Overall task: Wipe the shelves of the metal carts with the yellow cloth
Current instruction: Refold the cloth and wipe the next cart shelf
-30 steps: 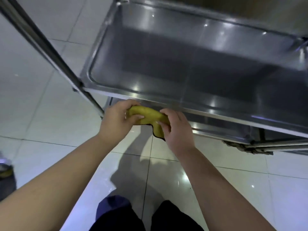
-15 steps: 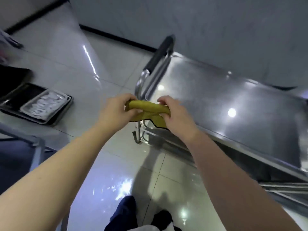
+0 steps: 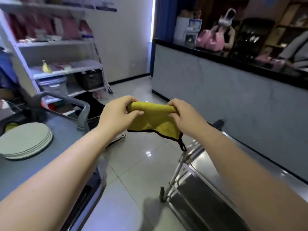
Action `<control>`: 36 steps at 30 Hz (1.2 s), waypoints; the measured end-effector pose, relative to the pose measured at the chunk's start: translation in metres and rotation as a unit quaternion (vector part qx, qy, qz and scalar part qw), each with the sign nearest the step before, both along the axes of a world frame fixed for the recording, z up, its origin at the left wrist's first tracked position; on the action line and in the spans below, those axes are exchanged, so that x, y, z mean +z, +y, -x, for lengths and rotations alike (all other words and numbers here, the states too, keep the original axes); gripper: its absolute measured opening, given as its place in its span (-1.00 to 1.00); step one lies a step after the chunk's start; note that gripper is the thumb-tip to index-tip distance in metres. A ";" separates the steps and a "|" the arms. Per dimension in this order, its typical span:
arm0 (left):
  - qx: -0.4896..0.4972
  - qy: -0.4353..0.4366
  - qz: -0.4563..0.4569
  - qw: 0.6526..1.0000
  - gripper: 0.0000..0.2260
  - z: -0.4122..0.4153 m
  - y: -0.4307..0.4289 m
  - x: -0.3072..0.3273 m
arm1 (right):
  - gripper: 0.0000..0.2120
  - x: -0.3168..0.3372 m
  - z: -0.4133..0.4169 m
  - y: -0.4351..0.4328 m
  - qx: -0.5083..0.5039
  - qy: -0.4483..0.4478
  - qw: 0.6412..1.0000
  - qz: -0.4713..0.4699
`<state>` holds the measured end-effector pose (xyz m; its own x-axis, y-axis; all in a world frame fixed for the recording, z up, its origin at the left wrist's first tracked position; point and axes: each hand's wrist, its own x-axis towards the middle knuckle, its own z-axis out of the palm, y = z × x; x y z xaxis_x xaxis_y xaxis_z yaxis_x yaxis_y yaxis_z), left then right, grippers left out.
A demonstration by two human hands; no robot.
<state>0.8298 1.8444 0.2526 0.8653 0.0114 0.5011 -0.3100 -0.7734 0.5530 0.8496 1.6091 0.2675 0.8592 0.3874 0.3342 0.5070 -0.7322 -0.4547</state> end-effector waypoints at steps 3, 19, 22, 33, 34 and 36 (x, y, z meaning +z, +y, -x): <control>0.014 -0.010 0.000 1.000 -0.78 -0.025 0.025 0.007 | -0.90 0.009 -0.026 0.021 0.005 -0.022 1.000 0.004; -0.082 -0.003 -0.037 0.996 -0.82 -0.333 0.084 0.051 | -0.90 0.038 -0.272 0.093 -0.195 -0.099 0.974 -0.060; -0.099 -0.013 -0.050 0.994 -0.81 -0.400 0.066 0.060 | -0.87 0.042 -0.329 0.079 -0.214 -0.099 0.969 -0.077; -0.140 -0.080 -0.134 0.978 -0.72 -0.637 -0.062 0.067 | -0.86 0.044 -0.543 -0.050 -0.247 -0.150 0.956 -0.058; -0.144 -0.090 -0.147 0.974 -0.71 -0.659 -0.074 0.071 | -0.88 0.046 -0.562 -0.063 -0.255 -0.155 0.953 -0.057; -0.153 -0.102 -0.157 0.970 -0.70 -0.700 -0.099 0.079 | -0.89 0.051 -0.596 -0.086 -0.269 -0.171 0.946 -0.054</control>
<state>1.5303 1.7453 0.3311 0.6868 -0.4107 0.5996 -0.6294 -0.7486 0.2082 1.4453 1.5233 0.3182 0.7565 -0.1281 0.6414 0.2047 -0.8850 -0.4181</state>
